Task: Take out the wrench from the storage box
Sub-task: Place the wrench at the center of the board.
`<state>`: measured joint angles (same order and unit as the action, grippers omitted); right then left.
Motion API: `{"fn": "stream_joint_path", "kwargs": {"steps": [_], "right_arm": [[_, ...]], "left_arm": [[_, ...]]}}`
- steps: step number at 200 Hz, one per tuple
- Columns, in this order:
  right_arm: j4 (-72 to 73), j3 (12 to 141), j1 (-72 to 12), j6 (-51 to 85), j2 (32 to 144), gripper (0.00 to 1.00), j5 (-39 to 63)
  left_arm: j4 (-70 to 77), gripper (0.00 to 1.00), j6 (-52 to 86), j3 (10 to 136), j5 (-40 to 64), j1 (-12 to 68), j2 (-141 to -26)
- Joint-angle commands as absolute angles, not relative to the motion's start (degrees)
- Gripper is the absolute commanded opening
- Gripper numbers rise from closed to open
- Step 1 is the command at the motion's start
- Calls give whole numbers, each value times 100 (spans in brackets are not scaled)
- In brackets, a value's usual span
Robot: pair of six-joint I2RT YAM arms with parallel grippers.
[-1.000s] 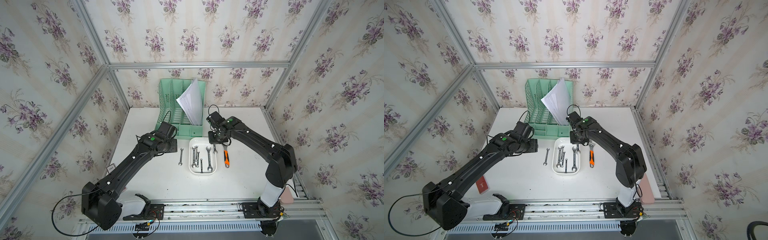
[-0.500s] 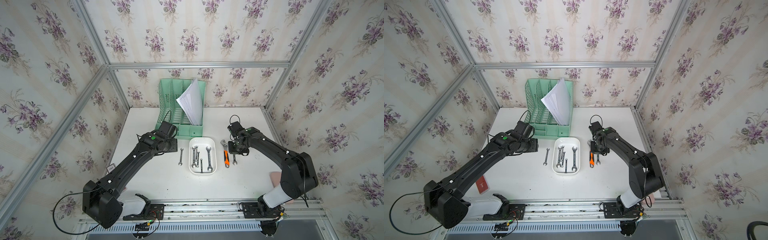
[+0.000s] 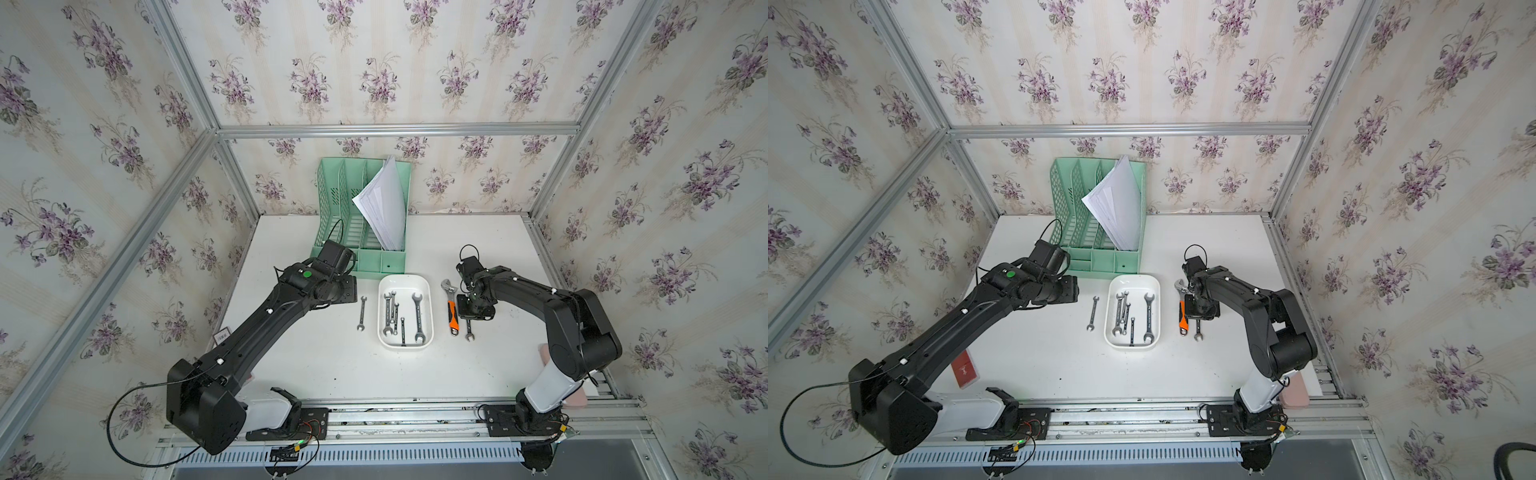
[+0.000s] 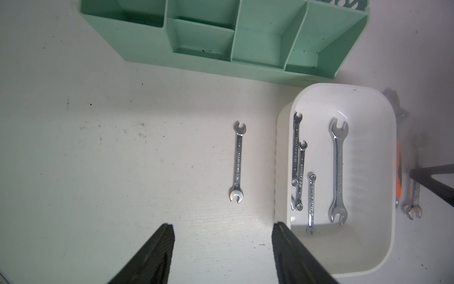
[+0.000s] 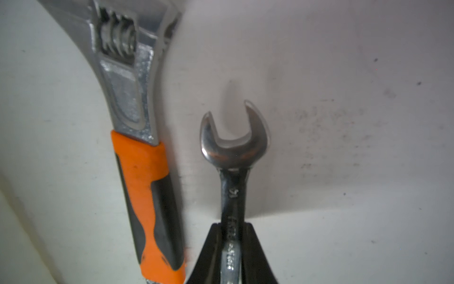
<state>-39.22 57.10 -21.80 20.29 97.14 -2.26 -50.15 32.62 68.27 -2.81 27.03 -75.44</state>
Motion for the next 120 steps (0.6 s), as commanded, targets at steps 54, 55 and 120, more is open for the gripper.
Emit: {"fn": "stream_joint_path", "kwargs": {"steps": [54, 55, 120], "right_arm": [[-3780, 5713, -2180, 2019, 9835, 13, -106], [-3780, 5717, -2175, 2024, 9835, 13, -101], [-4056, 5889, -2162, 2127, 9640, 46, -120]], "left_arm": [[-5104, 68, 3311, 7032, -183, 2820, -7515], [-5110, 68, 3312, 7036, -180, 2825, -7515], [-5447, 69, 3357, 7694, -272, 3277, -7611]]}}
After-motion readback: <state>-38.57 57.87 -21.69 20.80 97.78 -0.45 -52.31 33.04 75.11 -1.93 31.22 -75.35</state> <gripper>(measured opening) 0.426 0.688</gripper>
